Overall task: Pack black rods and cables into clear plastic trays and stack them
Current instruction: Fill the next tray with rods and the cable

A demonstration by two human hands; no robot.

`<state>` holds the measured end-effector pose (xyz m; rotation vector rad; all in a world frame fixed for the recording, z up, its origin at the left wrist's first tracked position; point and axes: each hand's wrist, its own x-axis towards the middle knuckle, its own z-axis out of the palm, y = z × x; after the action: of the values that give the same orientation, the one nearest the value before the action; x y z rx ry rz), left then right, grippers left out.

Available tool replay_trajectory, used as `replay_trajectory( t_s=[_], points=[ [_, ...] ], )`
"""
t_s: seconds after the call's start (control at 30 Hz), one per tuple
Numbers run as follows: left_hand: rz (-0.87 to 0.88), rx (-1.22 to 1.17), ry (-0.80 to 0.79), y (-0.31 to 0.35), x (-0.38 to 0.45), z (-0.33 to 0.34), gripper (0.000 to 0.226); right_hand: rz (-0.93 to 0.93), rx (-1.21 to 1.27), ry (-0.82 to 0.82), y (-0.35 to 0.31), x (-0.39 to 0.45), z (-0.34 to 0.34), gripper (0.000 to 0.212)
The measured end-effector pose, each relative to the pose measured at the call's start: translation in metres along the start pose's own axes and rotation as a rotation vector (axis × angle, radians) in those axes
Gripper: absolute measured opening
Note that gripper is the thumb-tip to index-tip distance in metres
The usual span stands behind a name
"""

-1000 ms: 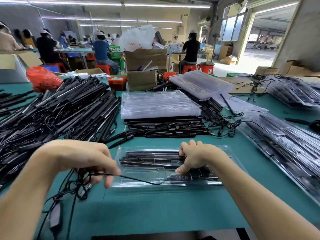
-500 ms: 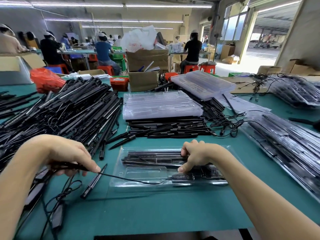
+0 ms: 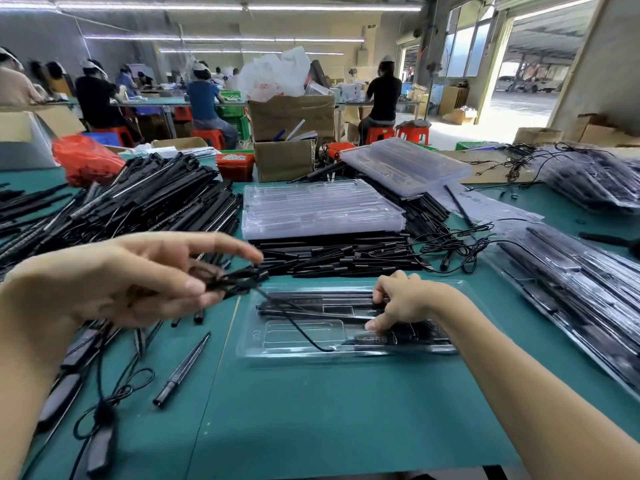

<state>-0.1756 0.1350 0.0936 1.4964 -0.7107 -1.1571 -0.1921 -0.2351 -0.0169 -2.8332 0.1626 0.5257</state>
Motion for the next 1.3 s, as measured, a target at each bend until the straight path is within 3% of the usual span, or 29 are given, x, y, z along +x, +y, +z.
replay_trajectory(
  t_s=[0.07,0.17,0.23,0.4,0.53,0.63,0.77,0.9,1.1,1.2,1.3],
  points=[
    [-0.01,0.209,0.274,0.008,0.009,0.002,0.064,-0.005,0.0,0.001,0.0,0.001,0.0,0.051],
    [-0.182,0.571,0.672,0.017,0.025,0.003,0.04,-0.01,0.013,0.0,0.002,0.001,0.0,0.05],
    [-0.271,0.846,0.788,0.011,0.029,-0.009,0.045,-0.014,0.017,-0.003,0.002,0.001,0.0,0.05],
    [-0.523,0.974,0.489,-0.019,0.027,-0.031,0.038,-0.02,0.005,-0.005,0.003,0.002,-0.001,0.051],
    [-0.534,0.906,0.432,-0.054,0.039,-0.04,0.035,-0.022,0.005,-0.006,0.003,0.002,0.0,0.052],
    [-0.442,0.924,0.479,-0.073,0.043,-0.046,0.031,-0.033,0.012,-0.005,0.005,0.001,0.0,0.052],
    [-0.2,0.997,0.728,-0.083,0.037,-0.055,0.024,-0.039,0.038,0.001,0.006,0.001,0.002,0.051],
    [-0.004,0.964,0.842,-0.086,0.038,-0.051,0.022,-0.048,0.045,-0.002,0.007,0.001,0.003,0.051],
    [0.081,0.706,0.712,-0.093,0.003,-0.064,0.037,-0.044,0.038,-0.011,0.008,0.003,0.001,0.049],
    [0.065,0.63,0.696,-0.101,-0.007,-0.07,0.049,-0.037,0.023,-0.014,0.008,0.004,0.0,0.05],
    [0.059,0.609,0.706,-0.106,-0.006,-0.068,0.047,-0.042,0.024,-0.018,0.007,0.004,0.0,0.049]
  ],
)
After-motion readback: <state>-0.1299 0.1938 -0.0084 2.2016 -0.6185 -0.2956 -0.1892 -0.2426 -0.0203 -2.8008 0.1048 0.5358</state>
